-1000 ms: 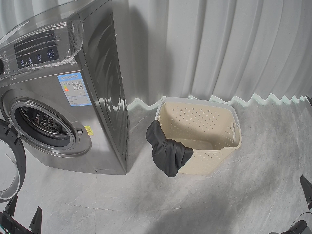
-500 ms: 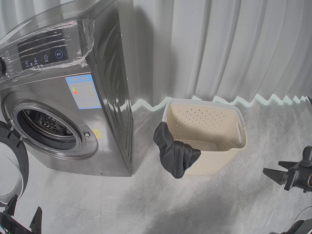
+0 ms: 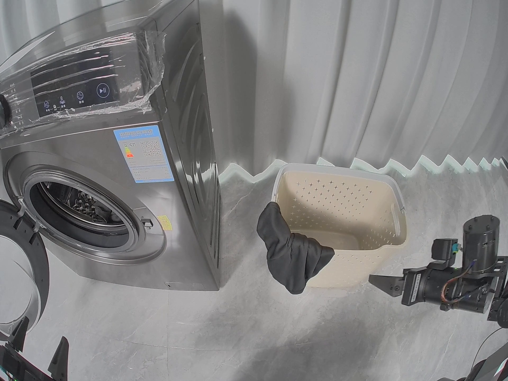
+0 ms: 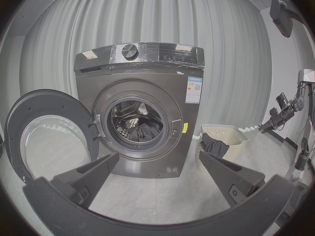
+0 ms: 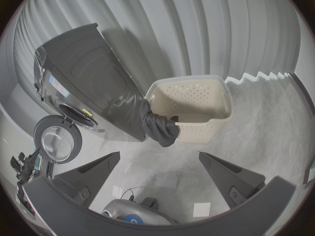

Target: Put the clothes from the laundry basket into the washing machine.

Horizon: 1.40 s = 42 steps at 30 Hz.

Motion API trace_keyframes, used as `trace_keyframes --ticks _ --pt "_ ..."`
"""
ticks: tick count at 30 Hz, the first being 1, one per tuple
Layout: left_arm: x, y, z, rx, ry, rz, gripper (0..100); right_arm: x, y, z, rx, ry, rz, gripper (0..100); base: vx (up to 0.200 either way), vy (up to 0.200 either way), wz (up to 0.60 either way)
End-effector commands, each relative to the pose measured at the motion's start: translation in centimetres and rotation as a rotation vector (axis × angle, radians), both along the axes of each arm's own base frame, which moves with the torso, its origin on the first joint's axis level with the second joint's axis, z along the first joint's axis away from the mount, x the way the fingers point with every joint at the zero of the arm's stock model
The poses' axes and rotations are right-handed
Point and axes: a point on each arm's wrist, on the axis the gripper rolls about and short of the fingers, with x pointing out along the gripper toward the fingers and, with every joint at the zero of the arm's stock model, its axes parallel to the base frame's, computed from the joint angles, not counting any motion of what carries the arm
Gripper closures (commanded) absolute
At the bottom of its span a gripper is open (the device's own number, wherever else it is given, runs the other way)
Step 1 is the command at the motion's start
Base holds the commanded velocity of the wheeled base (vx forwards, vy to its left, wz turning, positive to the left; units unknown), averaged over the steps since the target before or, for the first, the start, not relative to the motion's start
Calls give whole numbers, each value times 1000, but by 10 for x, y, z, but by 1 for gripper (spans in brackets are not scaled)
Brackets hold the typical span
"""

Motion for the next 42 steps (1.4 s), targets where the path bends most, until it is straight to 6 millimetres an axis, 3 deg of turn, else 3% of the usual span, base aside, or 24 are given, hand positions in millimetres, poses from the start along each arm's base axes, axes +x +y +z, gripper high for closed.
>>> trace_keyframes --ticks 1,10,19,42 --pt "0 0 -5 -1 0 0 0 18 21 -19 -31 79 20 0 0 0 0" --pt "0 0 -5 1 0 -1 0 36 33 -30 -18 71 21 0 0 0 0" --pt "0 0 -5 1 0 0 0 74 67 -56 -16 11 5 0 0 0 0" --pt "0 0 -5 1 0 -1 0 131 107 -105 -32 36 3 0 0 0 0"
